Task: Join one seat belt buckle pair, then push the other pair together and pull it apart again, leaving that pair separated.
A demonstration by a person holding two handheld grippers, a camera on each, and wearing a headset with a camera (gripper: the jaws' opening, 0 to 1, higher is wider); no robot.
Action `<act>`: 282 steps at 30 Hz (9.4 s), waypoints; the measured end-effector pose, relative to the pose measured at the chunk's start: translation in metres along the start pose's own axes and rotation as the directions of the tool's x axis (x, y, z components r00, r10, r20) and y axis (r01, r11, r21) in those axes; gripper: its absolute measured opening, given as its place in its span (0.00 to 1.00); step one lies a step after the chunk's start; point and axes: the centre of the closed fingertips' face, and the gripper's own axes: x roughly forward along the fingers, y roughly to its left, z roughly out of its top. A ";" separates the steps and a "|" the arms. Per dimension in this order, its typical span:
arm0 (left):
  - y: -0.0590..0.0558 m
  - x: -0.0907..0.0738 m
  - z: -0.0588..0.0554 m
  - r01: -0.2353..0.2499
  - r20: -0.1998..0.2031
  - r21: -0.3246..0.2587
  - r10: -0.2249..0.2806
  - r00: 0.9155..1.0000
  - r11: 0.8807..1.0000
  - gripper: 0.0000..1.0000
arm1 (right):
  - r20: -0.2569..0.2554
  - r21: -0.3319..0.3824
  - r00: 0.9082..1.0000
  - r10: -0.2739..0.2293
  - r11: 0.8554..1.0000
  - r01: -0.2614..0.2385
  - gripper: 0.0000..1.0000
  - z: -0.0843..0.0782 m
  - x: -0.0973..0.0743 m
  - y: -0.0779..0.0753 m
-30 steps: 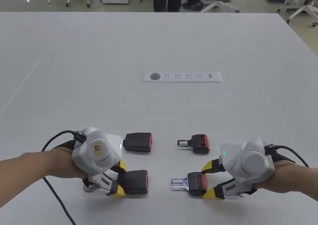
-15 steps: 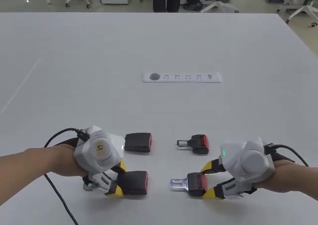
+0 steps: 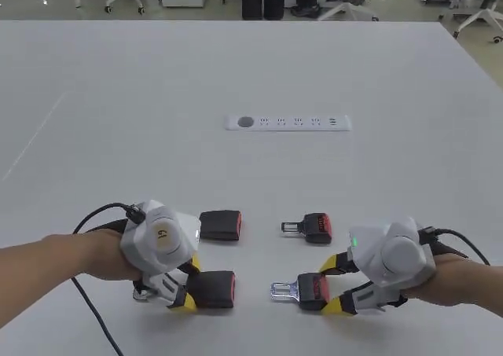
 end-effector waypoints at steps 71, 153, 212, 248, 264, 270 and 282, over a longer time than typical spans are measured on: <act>0.001 0.002 -0.002 0.004 -0.033 -0.019 -0.005 0.999 1.000 0.32 | 0.032 0.022 0.999 0.032 0.999 -0.033 0.30 0.048 0.033 0.004; 0.001 0.003 -0.002 -0.019 0.020 -0.008 0.019 1.000 1.000 0.30 | 0.044 0.033 0.999 0.001 0.999 -0.002 0.28 0.072 0.056 0.007; 0.002 0.005 -0.001 -0.004 -0.033 0.048 0.006 0.999 0.999 0.31 | 0.010 0.036 1.000 -0.011 0.999 0.011 0.27 0.075 0.056 0.008; 0.000 0.004 -0.001 -0.011 -0.046 0.038 0.013 0.999 0.999 0.32 | -0.008 0.001 1.000 -0.010 1.000 0.010 0.29 0.059 0.045 0.005; -0.001 0.004 0.000 -0.016 -0.043 0.029 0.017 0.999 0.999 0.32 | -0.028 0.006 1.000 -0.009 1.000 0.010 0.29 0.045 0.037 0.007; -0.001 0.004 0.000 -0.017 -0.043 0.032 0.018 0.999 0.999 0.32 | -0.037 0.010 0.999 -0.010 1.000 0.010 0.29 0.040 0.032 0.007; -0.002 0.003 0.001 -0.017 -0.044 0.035 0.018 0.999 0.999 0.32 | -0.057 0.021 0.998 -0.016 1.000 0.017 0.29 0.025 0.023 0.004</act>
